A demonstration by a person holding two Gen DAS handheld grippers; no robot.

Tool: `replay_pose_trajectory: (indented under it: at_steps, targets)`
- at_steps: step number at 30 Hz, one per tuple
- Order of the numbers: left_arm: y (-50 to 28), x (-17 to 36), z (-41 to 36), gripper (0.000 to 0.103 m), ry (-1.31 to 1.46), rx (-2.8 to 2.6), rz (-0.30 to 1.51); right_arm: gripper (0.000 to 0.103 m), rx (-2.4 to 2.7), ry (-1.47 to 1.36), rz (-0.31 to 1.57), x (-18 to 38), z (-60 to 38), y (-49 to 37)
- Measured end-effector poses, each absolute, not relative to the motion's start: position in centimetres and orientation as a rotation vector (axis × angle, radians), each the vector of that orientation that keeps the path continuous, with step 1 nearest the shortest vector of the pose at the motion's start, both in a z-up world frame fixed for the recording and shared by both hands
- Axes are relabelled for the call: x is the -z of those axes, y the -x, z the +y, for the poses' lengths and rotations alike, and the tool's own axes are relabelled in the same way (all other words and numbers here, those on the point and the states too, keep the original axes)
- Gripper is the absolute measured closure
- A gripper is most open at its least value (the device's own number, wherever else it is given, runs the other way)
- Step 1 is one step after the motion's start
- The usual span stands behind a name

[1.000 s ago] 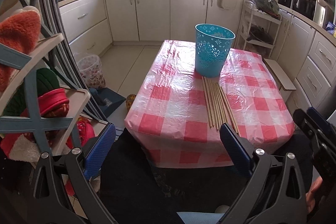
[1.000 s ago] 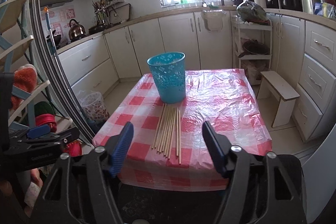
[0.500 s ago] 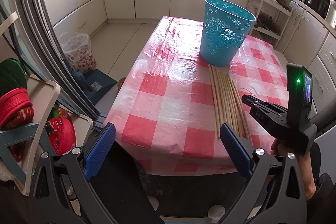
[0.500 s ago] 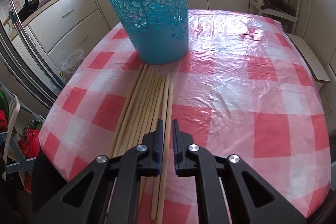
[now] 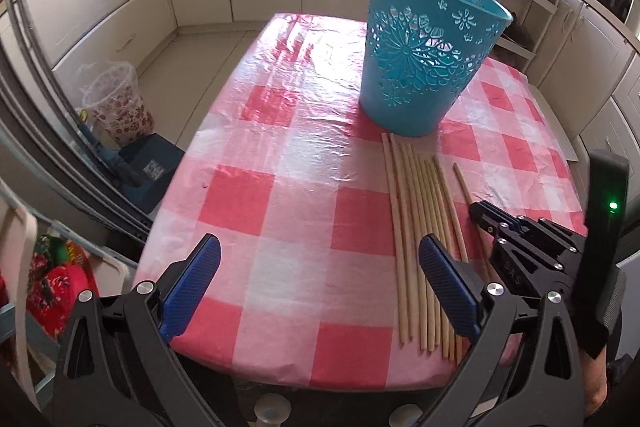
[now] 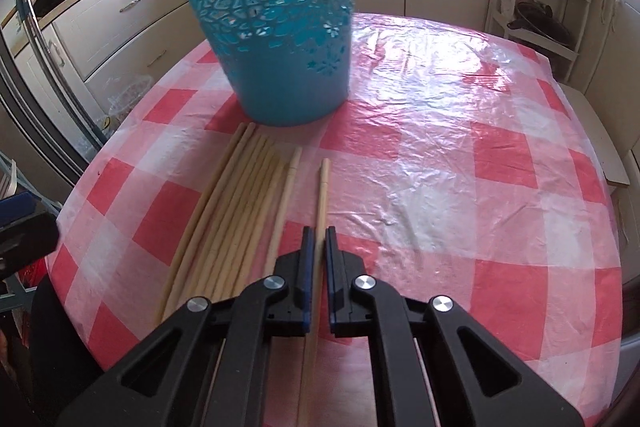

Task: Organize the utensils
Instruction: 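Move both tools down toward the wooden sticks beside the teal basket, then close the left tool on one wooden stick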

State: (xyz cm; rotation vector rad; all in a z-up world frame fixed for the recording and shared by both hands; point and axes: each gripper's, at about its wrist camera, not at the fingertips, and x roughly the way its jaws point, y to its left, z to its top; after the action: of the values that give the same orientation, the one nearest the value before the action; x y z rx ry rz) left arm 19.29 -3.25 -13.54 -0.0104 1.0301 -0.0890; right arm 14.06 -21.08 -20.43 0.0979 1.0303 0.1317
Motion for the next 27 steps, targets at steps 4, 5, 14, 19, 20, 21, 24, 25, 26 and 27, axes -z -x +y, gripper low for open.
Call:
replay_pose_trajectory:
  at_steps: [4, 5, 14, 19, 20, 21, 24, 25, 26, 27]
  targets:
    - [-22.3, 16.0, -5.6, 0.009, -0.036, 0.089, 1.065, 0.097, -0.145, -0.173, 1.007, 20.7, -23.3, -13.5]
    - [-22.8, 16.5, -6.1, 0.012, -0.054, 0.085, 1.071, 0.097, -0.149, -0.183, 1.0, 20.7, -23.6, -13.3]
    - [-26.0, 18.8, -7.7, 0.026, -0.092, 0.072, 1.108, 0.097, -0.176, -0.269, 0.988, 21.1, -24.0, -13.7]
    - [-25.9, 18.0, -8.7, 0.026, -0.128, 0.074, 1.088, 0.097, -0.184, -0.294, 0.988, 21.3, -24.4, -13.8]
    - [-26.0, 18.0, -8.9, 0.026, -0.136, 0.072, 1.092, 0.097, -0.186, -0.296, 0.989, 21.3, -24.4, -13.9]
    - [-26.2, 18.1, -8.9, 0.026, -0.132, 0.072, 1.102, 0.097, -0.188, -0.299, 0.989, 21.3, -24.6, -13.8]
    - [-26.5, 18.3, -8.7, 0.03, -0.122, 0.071, 1.12, 0.097, -0.192, -0.309, 0.988, 21.3, -24.8, -13.8]
    - [-26.6, 18.4, -8.6, 0.031, -0.118, 0.072, 1.122, 0.097, -0.194, -0.312, 0.988, 21.3, -25.0, -13.7]
    - [-26.6, 18.4, -8.6, 0.033, -0.118, 0.073, 1.125, 0.097, -0.195, -0.315, 0.988, 21.3, -25.1, -13.7]
    - [-26.7, 18.6, -8.6, 0.034, -0.119, 0.075, 1.129, 0.097, -0.195, -0.316, 0.988, 21.3, -25.1, -13.8]
